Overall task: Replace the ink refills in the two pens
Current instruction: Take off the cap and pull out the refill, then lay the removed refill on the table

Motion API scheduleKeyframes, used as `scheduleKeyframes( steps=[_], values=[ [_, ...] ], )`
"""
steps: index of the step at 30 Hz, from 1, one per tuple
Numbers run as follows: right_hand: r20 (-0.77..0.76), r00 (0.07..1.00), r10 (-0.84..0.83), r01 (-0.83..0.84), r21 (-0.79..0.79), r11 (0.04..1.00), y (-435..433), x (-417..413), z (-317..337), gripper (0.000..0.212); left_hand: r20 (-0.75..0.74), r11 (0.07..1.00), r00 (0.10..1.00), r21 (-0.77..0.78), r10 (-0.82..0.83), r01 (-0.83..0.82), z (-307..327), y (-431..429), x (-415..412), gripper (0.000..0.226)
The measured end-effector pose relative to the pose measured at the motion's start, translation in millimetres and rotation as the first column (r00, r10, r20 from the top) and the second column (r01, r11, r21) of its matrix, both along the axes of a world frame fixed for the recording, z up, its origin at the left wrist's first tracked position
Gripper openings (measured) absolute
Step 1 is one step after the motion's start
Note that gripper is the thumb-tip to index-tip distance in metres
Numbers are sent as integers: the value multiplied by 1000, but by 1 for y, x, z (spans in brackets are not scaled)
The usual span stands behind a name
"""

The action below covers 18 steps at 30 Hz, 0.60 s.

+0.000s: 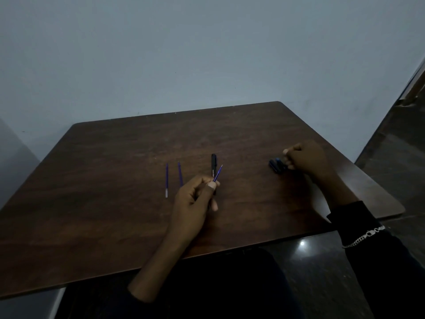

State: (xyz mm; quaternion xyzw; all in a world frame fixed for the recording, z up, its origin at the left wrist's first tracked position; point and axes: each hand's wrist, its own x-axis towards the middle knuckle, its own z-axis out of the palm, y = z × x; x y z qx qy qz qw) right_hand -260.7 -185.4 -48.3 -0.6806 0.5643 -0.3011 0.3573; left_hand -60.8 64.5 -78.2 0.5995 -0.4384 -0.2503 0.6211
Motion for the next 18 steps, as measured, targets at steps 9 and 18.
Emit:
scheduleKeyframes(
  steps=[9, 18],
  values=[
    [178, 937, 299, -272, -160, 949, 63, 29, 43, 12, -24, 1000, 999, 14, 21, -20, 0, 6, 2, 21],
    [478, 701, 529, -638, 89, 765, 145, 86, 12, 4, -1, 1000, 1000, -25, 10, -10, 6, 15, 4, 26]
  ],
)
